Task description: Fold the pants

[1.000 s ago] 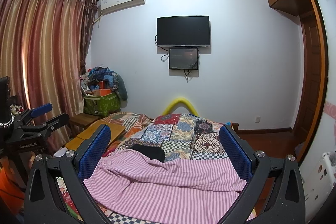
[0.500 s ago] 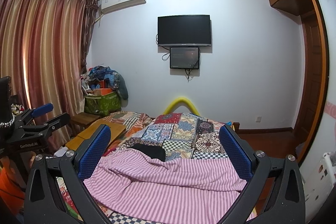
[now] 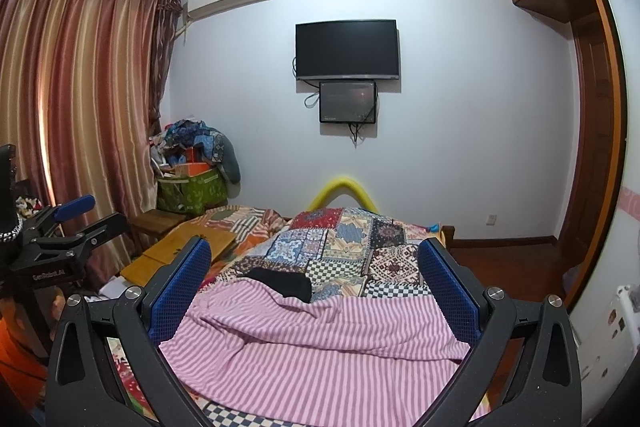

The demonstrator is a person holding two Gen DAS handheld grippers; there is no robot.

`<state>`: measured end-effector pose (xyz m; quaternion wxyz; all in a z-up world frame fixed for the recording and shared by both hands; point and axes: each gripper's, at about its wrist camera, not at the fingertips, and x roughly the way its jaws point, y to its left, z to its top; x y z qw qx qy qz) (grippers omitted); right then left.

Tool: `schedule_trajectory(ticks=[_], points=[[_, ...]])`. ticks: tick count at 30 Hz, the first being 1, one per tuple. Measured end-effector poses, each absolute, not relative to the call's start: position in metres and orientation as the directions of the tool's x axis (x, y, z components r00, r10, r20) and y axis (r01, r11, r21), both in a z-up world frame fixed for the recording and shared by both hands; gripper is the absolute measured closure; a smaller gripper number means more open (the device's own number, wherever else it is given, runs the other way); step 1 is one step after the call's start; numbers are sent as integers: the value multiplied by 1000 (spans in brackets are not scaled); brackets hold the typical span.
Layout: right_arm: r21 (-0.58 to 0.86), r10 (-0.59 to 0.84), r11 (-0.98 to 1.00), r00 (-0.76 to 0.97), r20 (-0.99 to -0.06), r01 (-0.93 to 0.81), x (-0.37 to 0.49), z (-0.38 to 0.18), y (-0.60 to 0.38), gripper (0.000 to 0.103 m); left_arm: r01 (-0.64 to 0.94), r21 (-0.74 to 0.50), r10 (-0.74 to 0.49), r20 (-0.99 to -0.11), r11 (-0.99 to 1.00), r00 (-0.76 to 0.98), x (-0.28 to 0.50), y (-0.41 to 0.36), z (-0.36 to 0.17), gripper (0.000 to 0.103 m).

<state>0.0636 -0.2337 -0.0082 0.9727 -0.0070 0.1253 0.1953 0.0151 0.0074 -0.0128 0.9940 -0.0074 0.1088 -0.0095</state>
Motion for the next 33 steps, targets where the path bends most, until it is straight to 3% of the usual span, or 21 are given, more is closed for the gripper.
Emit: schedule_trajectory(ticks=[4,10,17,27,33], points=[[18,360,929,892,-273,-369,78,-19,-237,0,-2,-24,-3,-215,1000,977,28,16,-22,0],[-43,287,948,903,-320,-316,109,-44,-250,0,-35,-4,32,-282,999,959,75,34,-38,0],[-19,226,966,881,-416,-257,168,-77,-282,0,-103,7,98,-387,995,917,156,73,-70,0],[-33,97,991,854,-512,-133,244,-113,-330,0,-200,-62,127,-581,978,804,286,155,-157,0],[-42,50,995,813,-580,-91,296,-145,-356,0,-292,33,243,-651,956,720,355,192,-218,0]])
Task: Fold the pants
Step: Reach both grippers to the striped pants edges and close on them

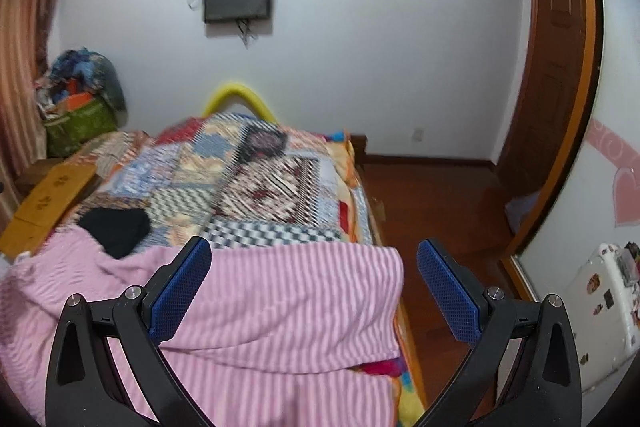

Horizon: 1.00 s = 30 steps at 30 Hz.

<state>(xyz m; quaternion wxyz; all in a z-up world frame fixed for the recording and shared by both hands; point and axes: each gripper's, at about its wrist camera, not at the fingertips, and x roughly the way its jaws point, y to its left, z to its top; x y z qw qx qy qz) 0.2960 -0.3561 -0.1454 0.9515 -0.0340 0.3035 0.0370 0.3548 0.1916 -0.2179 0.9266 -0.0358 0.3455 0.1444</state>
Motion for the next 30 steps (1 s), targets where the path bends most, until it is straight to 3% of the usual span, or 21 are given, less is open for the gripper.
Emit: schedule_trajectory(ticks=[8,17,21,30], points=[[-17,34,998,728,-685,-63,362,-201,-387,0,-332,89,282,-754,939,594,421,226,-291,0],[-103,-67,994,639,-766,-19,423,-254,-415,0,-324,79,227,-864,943,449,456,252,-366,0],[-42,-39,999,595,-802,9,451,-276,-431,1,-343,10,147,-914,939,378,470,268,-391,1],[54,13,996,497,-868,70,481,-318,-456,2,-348,-11,100,-949,938,299,486,276,-418,3]])
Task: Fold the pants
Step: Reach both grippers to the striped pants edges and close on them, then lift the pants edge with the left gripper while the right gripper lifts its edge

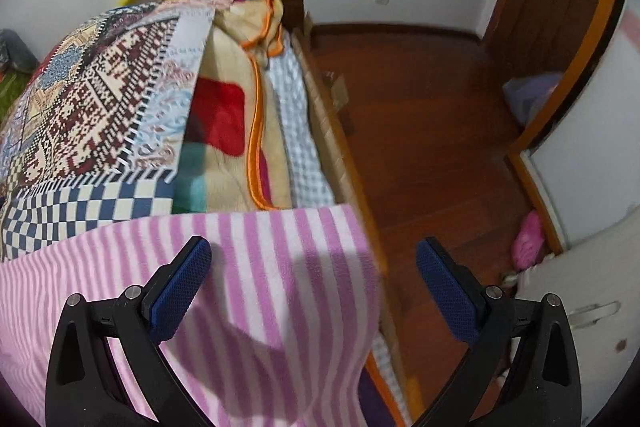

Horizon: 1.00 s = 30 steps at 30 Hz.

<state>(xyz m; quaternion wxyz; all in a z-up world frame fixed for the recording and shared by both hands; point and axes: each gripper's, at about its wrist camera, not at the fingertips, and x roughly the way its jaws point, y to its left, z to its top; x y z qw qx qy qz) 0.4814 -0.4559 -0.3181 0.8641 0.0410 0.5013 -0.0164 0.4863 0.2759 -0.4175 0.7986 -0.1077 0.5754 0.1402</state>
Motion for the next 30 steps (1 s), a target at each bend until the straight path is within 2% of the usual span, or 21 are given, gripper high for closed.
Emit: schedule_trajectory(ticks=[1,2,4,6,8,9,10,11,12,13,15,20,25,30], points=[[61,19,996,495,-868,69,481,-320,-455,2,-338,-5,103,-948,941,300,487,273,-418,6],[72,29,995,496,-868,67,482,-322,-455,5,-326,0,104,-947,945,303,487,270,-418,14],[121,74,991,500,-863,63,481,-324,-457,13,-301,8,103,-948,954,301,488,262,-420,22],[184,127,981,498,-858,66,481,-325,-461,26,-283,18,106,-949,959,298,487,258,-420,33],[237,170,969,499,-850,73,479,-325,-465,36,-274,14,99,-949,962,299,487,256,-420,51],[245,176,966,503,-846,76,478,-324,-467,46,-275,10,96,-948,962,304,486,255,-419,55],[248,177,966,505,-845,77,478,-323,-466,53,-277,12,101,-946,961,307,485,255,-418,60],[248,176,966,507,-844,78,478,-323,-466,64,-277,17,106,-945,961,310,483,255,-417,65],[249,176,965,508,-843,79,477,-321,-467,70,-281,31,122,-942,959,312,481,254,-415,66],[247,174,966,511,-842,78,476,-320,-466,73,-282,36,128,-940,959,316,480,255,-413,68],[235,166,969,520,-838,70,473,-315,-465,84,-280,55,150,-933,959,328,477,254,-408,70],[196,133,979,543,-829,59,467,-302,-463,90,-272,75,171,-921,959,350,465,252,-397,74],[220,144,973,571,-808,67,464,-291,-469,91,-275,108,204,-915,955,349,452,258,-387,76],[223,145,973,587,-797,64,461,-288,-468,91,-307,83,198,-909,948,366,439,273,-372,79]])
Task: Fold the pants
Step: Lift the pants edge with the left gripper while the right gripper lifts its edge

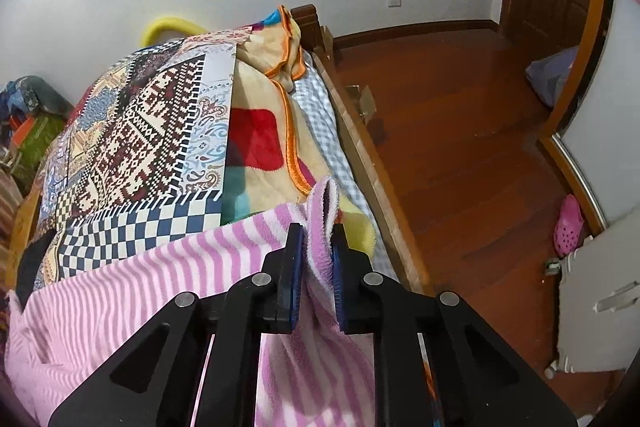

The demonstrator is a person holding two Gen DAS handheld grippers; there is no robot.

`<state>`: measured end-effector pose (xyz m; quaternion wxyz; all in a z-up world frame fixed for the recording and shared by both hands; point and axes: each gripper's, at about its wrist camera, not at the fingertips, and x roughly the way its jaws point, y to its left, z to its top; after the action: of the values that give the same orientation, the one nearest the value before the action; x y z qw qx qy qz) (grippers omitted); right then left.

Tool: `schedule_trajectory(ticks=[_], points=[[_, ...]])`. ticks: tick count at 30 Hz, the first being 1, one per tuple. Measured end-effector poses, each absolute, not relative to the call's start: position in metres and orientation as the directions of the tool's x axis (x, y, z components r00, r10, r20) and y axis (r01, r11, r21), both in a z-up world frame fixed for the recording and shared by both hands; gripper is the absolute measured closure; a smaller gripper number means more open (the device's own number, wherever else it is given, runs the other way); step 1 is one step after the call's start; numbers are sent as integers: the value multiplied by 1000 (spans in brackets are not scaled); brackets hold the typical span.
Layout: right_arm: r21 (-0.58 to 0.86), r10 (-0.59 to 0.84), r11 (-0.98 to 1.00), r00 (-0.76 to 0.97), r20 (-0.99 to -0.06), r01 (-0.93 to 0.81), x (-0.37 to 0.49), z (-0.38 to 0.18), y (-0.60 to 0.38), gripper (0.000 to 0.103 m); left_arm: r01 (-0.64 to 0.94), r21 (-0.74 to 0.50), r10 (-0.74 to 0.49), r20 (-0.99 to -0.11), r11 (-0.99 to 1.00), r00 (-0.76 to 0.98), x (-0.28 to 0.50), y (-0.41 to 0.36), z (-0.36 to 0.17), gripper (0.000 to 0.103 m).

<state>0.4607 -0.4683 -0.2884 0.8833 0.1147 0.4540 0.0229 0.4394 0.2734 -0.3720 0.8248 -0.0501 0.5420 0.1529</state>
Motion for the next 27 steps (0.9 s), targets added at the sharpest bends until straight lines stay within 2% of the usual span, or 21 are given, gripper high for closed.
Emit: schedule_trajectory(ticks=[8,17,27], points=[[213,127,975,635,-762,62,460,-271,-464,95,-339,110,259,-862,935,436,456,268,-332,82],[189,98,981,735,-671,41,456,-210,-463,97,-419,75,298,-814,905,499,469,287,-285,83],[259,147,966,779,-609,21,408,-183,-470,97,-352,45,260,-764,935,591,416,267,-243,83]])
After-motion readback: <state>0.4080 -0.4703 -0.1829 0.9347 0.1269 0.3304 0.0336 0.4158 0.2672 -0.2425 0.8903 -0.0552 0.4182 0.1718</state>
